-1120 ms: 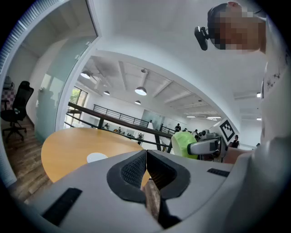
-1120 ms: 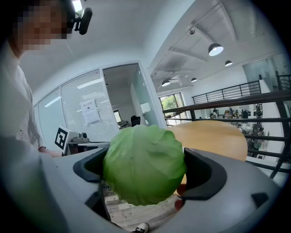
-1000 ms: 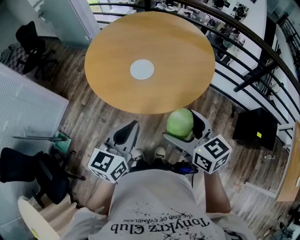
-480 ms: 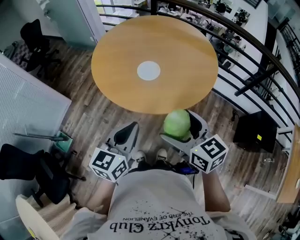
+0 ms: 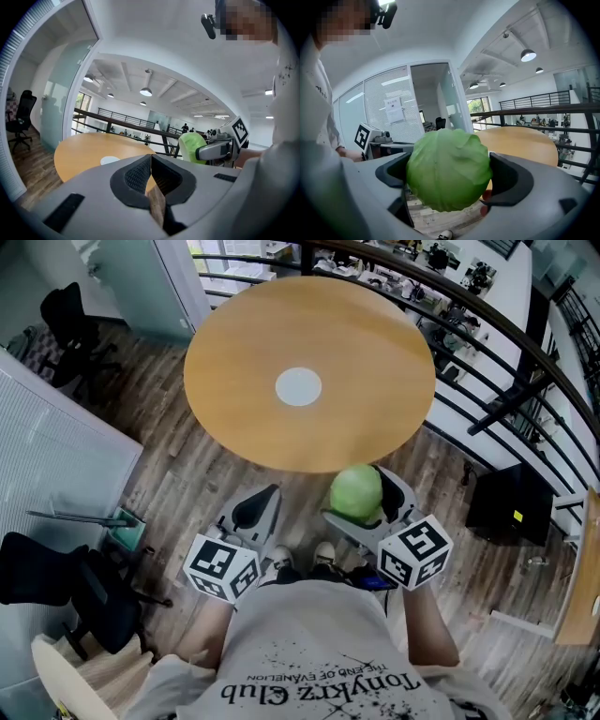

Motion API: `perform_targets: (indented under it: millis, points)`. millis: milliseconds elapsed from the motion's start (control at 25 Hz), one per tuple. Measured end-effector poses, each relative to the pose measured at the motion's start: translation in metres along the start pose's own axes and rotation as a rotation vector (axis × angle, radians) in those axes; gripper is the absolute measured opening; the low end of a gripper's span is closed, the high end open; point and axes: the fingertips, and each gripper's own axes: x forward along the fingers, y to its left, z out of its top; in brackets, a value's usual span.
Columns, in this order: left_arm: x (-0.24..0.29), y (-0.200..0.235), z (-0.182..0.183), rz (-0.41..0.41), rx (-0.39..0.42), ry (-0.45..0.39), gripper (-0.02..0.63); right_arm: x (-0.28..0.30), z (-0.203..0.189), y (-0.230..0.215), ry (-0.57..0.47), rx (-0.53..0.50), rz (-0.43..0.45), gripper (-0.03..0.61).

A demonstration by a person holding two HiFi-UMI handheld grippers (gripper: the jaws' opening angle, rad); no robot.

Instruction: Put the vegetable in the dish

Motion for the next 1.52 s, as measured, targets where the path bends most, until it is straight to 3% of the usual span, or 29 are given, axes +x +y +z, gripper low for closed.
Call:
perform_targets:
  millis: [440, 640, 1160, 1520]
  points:
    - [-0.006, 0.009, -0.002, 0.004, -0.004, 0.030, 0.023, 0.006, -0.001, 0.005, 0.012, 0.014, -0.020, 0.495]
    - [-0.014, 0.026, -0.010, 0.022, 0.037, 0.075, 0.023, 0.014, -0.003, 0.011, 0.017, 0.018, -0.043, 0.495]
    - [-0.049, 0.058, -0.013, -0.019, 0.045, 0.049, 0.023, 0.036, -0.005, 0.042, 0.008, 0.014, -0.099, 0.495]
    - [-0.038, 0.067, -0.009, -0.030, 0.048, 0.056, 0.023, 0.043, -0.002, 0.026, -0.011, 0.047, -0.126, 0.495]
